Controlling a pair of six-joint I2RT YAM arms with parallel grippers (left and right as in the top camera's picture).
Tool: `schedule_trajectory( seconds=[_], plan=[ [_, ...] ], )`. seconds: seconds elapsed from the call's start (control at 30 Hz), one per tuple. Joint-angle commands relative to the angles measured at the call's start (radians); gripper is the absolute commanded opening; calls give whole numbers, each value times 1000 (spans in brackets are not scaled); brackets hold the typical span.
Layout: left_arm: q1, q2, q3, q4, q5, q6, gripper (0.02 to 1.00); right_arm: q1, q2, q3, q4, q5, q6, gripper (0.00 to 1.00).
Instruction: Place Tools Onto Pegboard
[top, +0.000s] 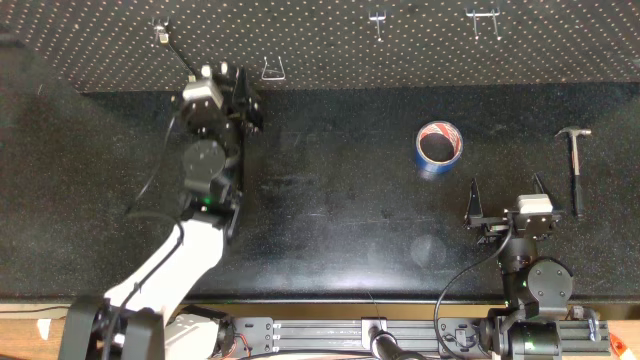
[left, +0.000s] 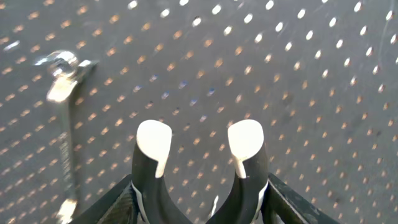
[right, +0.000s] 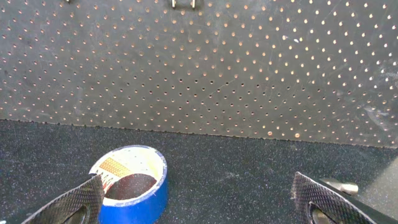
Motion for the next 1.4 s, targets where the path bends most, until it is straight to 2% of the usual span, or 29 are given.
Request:
schedule_trajectory(
  seconds=[0.03,0.3,0.43,0.87,0.9,0.97,1.03,1.13,1.23,1.3,1.4],
  plan=[
    [2,90,164,21,141,16,25,1,-6,-4,-3,2,-7,982],
    [0,192,203,53,167,65,27,1,-6,-4,-3,2,-7,980],
    [0,200,203,54,167,155,25,1,-6,-4,-3,2,-7,980],
    [0,246,203,-52,186,154,29,1,-6,-4,-3,2,-7,980],
    [0,246,203,-52,186,154,178,1,-6,-4,-3,2,-7,980],
    [0,246,203,-53,186,154,665,1,-6,-4,-3,2,-7,980],
    [0,246,203,-53,187,154,849,1,-6,-4,-3,2,-7,980],
    [0,246,203,-54,186,154,996,1,-6,-4,-3,2,-7,980],
    [2,187,203,-145,186,154,996,1,-6,-4,-3,2,-7,982],
    [10,95,203,-332,187,151,996,1,-6,-4,-3,2,-7,980],
    [50,-17,188,-491,190,150,996,1,-6,-4,-3,2,-7,980]
  ],
)
